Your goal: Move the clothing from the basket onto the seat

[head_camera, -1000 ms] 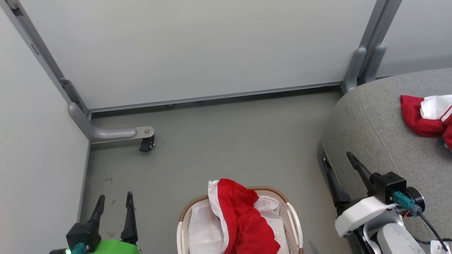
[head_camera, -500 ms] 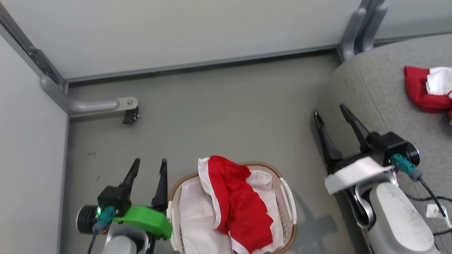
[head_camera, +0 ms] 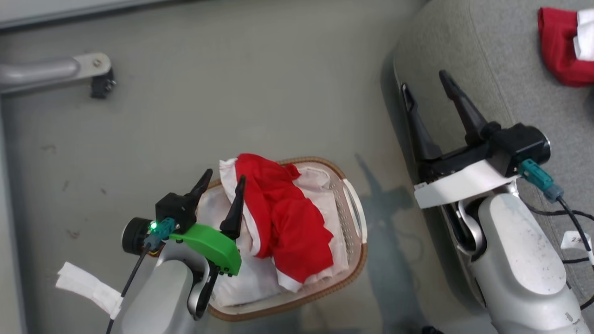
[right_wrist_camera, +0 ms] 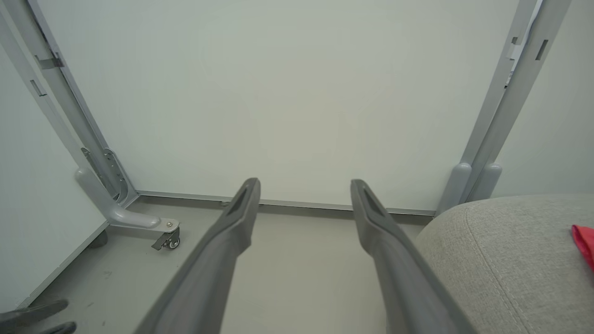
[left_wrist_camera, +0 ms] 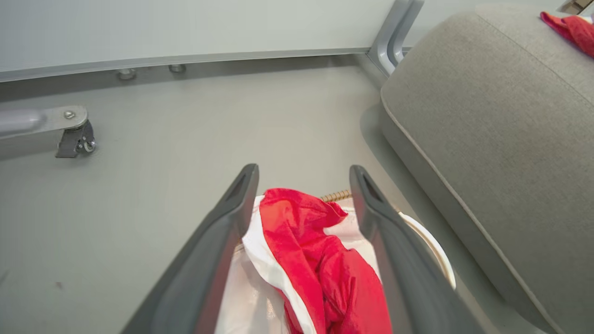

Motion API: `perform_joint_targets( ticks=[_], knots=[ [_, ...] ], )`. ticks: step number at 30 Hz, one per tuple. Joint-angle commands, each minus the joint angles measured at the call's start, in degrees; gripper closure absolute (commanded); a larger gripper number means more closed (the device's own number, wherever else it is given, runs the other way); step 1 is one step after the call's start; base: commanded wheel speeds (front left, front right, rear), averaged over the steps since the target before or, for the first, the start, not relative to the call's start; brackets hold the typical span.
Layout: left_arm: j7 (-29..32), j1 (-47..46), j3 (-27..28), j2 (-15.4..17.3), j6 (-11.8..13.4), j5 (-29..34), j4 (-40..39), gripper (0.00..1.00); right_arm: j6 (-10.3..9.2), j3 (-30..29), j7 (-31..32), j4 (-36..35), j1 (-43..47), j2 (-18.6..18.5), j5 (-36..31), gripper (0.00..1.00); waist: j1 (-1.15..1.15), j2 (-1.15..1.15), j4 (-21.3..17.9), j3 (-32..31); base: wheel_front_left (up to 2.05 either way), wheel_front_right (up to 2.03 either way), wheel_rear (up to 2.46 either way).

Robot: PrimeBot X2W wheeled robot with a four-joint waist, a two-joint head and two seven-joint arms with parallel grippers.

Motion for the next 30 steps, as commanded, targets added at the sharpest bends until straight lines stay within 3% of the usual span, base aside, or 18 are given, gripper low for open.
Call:
perform_joint_targets(
  ticks=[1,10,17,30],
  knots=[
    [-0.1,-2.0,-1.0,1.5,-0.2,-0.9,1.0,0.0,-0.06,-0.1,0.0,-0.7,-1.3,0.3,-0.5,0.0,0.0,0.0,-5.2,8.4,0.0,0.0,0.0],
    [-0.1,-7.2,-10.4,3.8,-0.2,-7.7,13.6,0.0,-0.06,-0.9,0.0,-3.2,-2.6,1.4,-0.8,0.0,0.0,0.0,-7.3,15.1,0.0,0.0,0.0],
    [0.0,-11.0,-17.4,3.4,-0.2,-14.9,21.6,0.0,-0.06,-1.1,0.0,-3.9,-2.8,1.5,-1.7,0.0,0.0,0.0,-7.6,18.4,0.0,0.0,0.0],
    [0.0,-17.8,-24.1,3.6,-0.2,-22.3,23.2,0.0,-0.06,-0.7,0.0,-5.0,-3.9,1.5,-1.7,0.0,0.0,0.0,-7.0,22.0,0.0,0.0,0.0]
  ],
)
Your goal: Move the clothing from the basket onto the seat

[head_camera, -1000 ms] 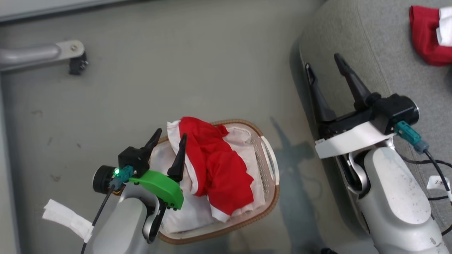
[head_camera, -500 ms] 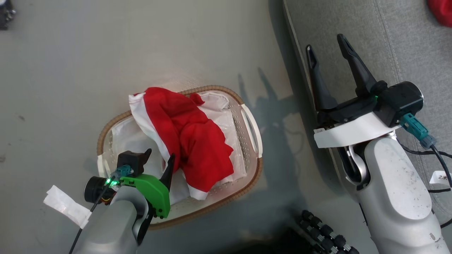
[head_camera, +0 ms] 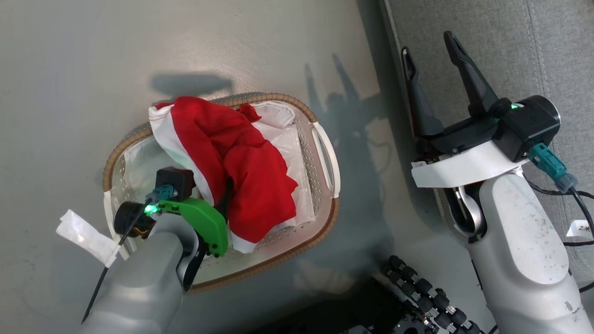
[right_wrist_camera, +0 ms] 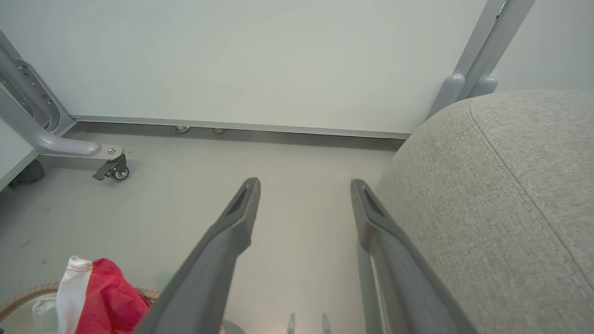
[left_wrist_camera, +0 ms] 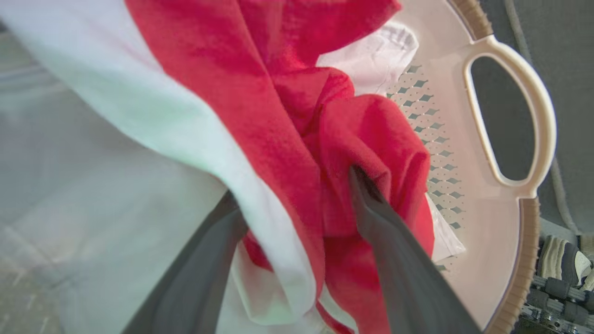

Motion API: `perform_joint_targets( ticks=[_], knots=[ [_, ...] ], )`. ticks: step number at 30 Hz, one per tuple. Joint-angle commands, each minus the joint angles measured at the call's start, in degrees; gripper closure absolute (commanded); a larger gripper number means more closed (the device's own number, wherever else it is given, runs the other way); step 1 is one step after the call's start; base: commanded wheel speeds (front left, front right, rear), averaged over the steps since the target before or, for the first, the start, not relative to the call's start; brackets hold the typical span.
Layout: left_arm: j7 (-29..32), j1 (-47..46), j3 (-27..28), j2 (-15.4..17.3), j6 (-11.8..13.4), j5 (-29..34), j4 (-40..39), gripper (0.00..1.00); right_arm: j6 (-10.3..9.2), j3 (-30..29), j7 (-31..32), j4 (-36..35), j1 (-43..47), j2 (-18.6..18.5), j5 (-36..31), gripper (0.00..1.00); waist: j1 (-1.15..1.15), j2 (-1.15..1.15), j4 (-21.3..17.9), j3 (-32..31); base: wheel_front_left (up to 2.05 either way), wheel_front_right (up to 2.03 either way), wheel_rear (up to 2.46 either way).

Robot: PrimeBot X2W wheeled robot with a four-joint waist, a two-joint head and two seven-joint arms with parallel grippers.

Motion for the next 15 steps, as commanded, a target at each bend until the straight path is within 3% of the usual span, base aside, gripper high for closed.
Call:
perform_joint_targets(
  ticks=[1,2,8,15],
  knots=[
    [0.0,-1.3,-0.7,0.5,-0.2,-0.7,-0.6,0.55,-0.06,0.0,0.0,-0.2,-0.8,-0.1,0.3,0.0,0.0,0.0,0.1,0.3,0.0,0.0,0.0],
    [0.0,-1.5,-1.1,0.6,-0.2,-0.9,-0.8,1.0,-0.06,0.0,0.0,-0.1,-0.9,-0.1,0.3,0.0,0.0,0.0,0.1,0.2,0.0,0.0,0.0],
    [0.0,-0.9,-2.5,1.0,-0.2,-1.8,-2.5,1.0,-0.06,0.4,0.0,1.3,-0.8,-0.1,0.9,0.0,0.0,0.0,0.4,-2.2,0.0,0.0,0.0],
    [0.0,3.8,-1.1,0.4,-0.2,-0.8,-6.4,1.0,-0.06,0.6,0.0,3.9,1.0,-0.1,1.8,0.0,0.0,0.0,1.1,-9.6,0.0,0.0,0.0]
  ],
)
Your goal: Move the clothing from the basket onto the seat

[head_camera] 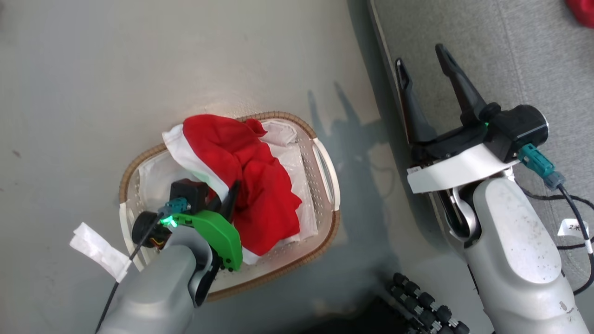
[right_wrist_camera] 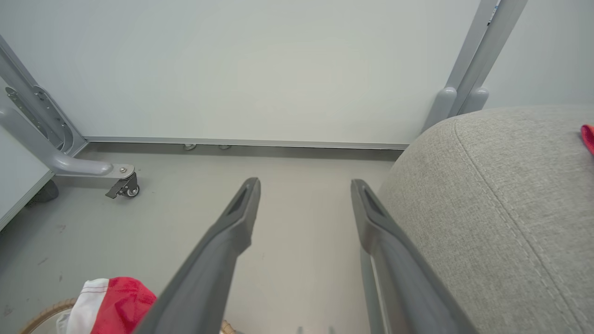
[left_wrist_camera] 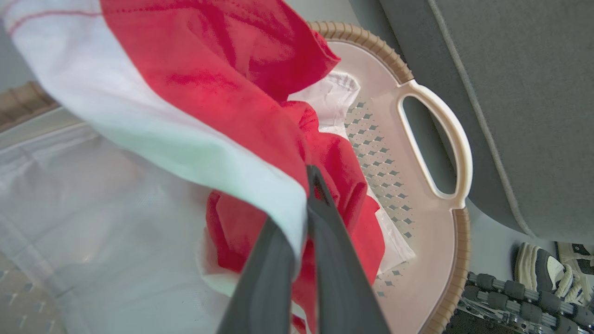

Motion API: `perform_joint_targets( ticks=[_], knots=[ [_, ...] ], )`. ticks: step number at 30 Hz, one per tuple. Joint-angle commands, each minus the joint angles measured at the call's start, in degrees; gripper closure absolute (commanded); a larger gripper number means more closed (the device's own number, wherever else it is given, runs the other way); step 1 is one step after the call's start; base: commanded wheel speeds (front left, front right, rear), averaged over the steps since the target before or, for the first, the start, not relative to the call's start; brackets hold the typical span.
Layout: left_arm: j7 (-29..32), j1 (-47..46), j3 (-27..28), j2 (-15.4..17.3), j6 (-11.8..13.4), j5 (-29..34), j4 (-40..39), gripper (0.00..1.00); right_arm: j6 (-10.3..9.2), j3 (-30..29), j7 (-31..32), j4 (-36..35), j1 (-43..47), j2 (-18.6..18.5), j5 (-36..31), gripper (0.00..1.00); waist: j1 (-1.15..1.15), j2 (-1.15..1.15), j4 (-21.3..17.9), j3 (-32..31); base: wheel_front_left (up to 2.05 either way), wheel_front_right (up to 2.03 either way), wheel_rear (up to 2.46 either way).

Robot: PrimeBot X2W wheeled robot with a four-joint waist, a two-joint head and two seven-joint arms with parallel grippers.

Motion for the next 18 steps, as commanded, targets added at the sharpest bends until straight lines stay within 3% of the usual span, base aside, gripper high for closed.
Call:
perform_joint_targets(
  ticks=[1,18],
  knots=[
    [0.0,1.4,0.4,-0.1,-0.2,0.8,-0.9,1.0,-0.06,-0.2,0.0,0.7,1.2,-0.2,0.2,0.0,-0.01,0.0,0.8,-5.2,0.0,0.0,0.0],
    [0.0,18.1,10.6,-2.1,-0.2,6.3,-14.8,1.0,-0.06,-1.7,0.0,6.5,11.4,-1.2,1.5,0.0,-0.01,0.0,7.7,-27.7,0.0,0.0,0.0]
  ],
)
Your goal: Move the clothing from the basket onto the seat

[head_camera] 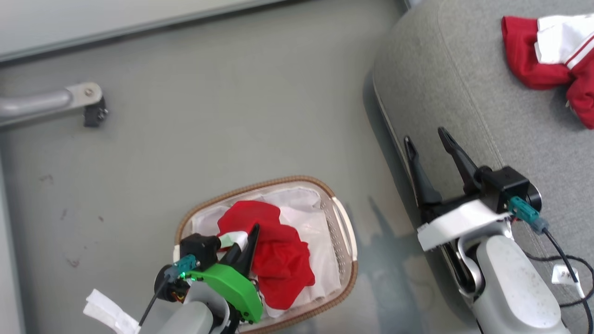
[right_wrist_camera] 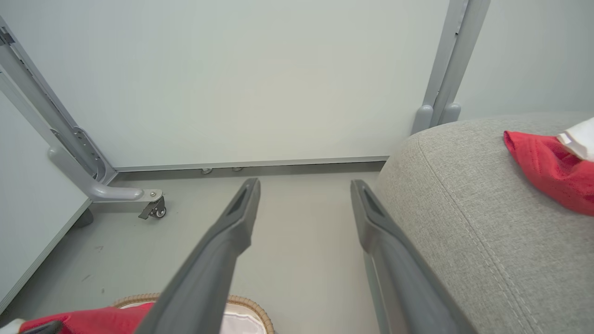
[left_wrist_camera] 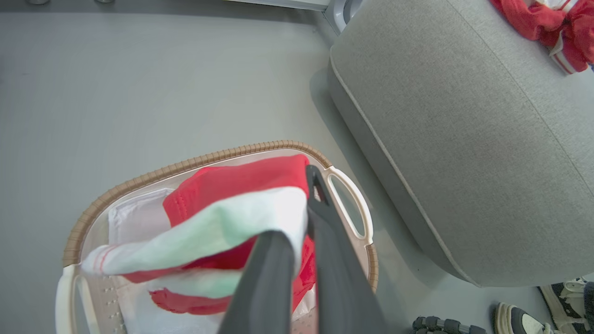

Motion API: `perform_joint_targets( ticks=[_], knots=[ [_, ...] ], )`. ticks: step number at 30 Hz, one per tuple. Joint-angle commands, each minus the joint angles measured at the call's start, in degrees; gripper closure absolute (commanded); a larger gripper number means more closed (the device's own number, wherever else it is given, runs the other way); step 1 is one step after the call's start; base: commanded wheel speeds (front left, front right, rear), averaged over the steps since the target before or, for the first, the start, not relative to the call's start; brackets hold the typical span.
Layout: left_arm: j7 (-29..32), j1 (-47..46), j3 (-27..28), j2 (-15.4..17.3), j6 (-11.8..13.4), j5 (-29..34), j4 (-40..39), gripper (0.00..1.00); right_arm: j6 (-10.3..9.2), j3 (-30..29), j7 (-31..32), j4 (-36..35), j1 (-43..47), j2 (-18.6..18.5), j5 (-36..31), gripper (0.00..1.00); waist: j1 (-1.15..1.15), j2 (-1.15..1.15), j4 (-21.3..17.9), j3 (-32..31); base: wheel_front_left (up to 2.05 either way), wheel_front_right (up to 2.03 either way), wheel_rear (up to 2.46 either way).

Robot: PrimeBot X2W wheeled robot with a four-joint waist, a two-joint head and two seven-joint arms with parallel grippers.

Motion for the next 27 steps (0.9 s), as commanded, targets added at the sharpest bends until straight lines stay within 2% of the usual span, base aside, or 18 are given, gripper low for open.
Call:
perform_joint_targets(
  ticks=[1,15,27],
  knots=[
    [0.0,2.2,0.6,-0.4,-0.2,1.0,-1.2,1.0,-0.06,-0.4,0.0,0.5,2.2,-0.6,0.4,0.0,0.0,0.0,4.3,-9.0,0.0,0.0,0.0],
    [-0.1,9.8,5.4,-1.6,-0.2,4.6,-11.8,1.0,-0.06,-1.0,0.0,2.7,11.5,-1.6,1.7,0.0,0.0,0.0,7.0,-20.5,0.0,0.0,0.0],
    [0.0,6.6,10.9,-1.8,-0.2,9.2,-27.0,1.0,-0.06,-0.2,0.0,4.0,15.0,-1.5,1.9,0.0,0.0,0.0,8.0,-23.0,0.0,0.0,0.0]
  ],
)
